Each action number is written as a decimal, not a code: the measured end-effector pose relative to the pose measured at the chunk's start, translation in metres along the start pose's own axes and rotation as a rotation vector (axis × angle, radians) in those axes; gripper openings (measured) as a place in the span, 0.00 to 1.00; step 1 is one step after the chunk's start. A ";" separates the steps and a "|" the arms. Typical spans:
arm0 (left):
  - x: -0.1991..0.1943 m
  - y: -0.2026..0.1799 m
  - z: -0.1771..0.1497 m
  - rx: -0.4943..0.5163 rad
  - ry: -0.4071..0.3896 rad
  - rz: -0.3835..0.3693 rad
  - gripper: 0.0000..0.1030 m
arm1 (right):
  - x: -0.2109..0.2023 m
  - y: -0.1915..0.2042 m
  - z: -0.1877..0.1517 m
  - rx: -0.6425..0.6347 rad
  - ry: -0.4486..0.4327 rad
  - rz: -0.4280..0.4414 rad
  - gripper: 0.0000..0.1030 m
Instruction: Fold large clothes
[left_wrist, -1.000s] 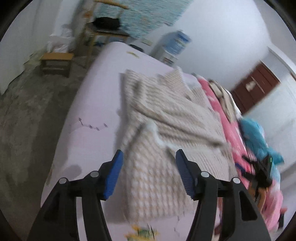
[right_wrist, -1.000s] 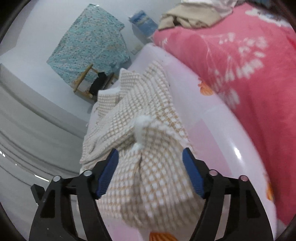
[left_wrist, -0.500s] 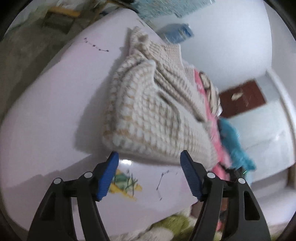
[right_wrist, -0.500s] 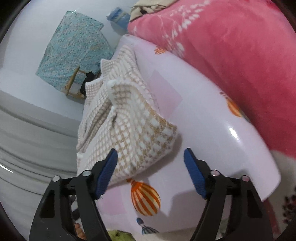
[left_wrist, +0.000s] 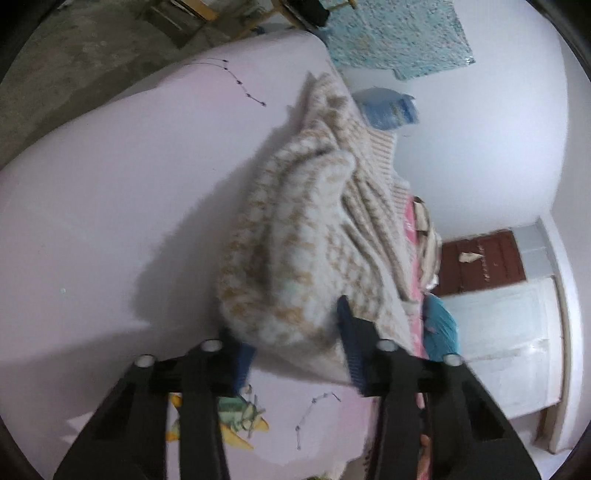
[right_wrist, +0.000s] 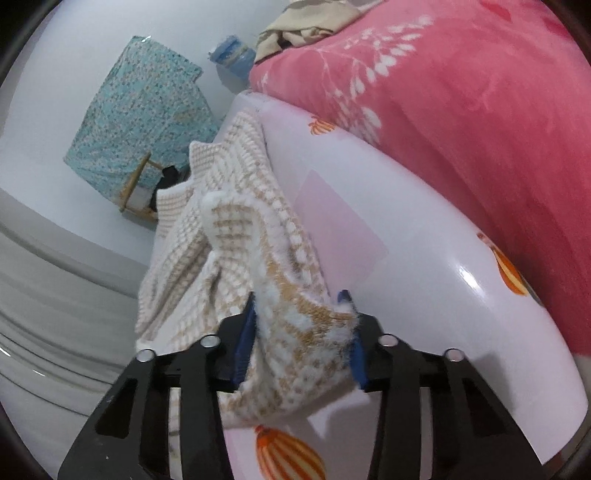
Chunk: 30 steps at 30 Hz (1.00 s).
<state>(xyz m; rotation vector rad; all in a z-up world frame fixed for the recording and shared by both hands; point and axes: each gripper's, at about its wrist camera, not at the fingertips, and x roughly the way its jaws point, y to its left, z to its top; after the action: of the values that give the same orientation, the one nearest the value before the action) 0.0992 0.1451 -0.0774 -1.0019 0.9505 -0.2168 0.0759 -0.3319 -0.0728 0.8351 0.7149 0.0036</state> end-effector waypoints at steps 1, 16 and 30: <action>0.001 -0.004 -0.001 0.034 -0.010 0.043 0.24 | 0.001 0.004 -0.001 -0.025 -0.006 -0.023 0.23; -0.075 -0.075 -0.035 0.511 -0.083 0.303 0.10 | -0.085 0.042 -0.029 -0.232 -0.060 -0.005 0.12; -0.106 -0.059 -0.003 0.489 -0.186 0.329 0.41 | -0.096 0.053 -0.027 -0.401 -0.062 -0.216 0.56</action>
<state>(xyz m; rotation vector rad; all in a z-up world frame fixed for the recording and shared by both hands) 0.0480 0.1694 0.0304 -0.4010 0.8232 -0.0705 0.0006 -0.3032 0.0059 0.3711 0.7126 -0.0706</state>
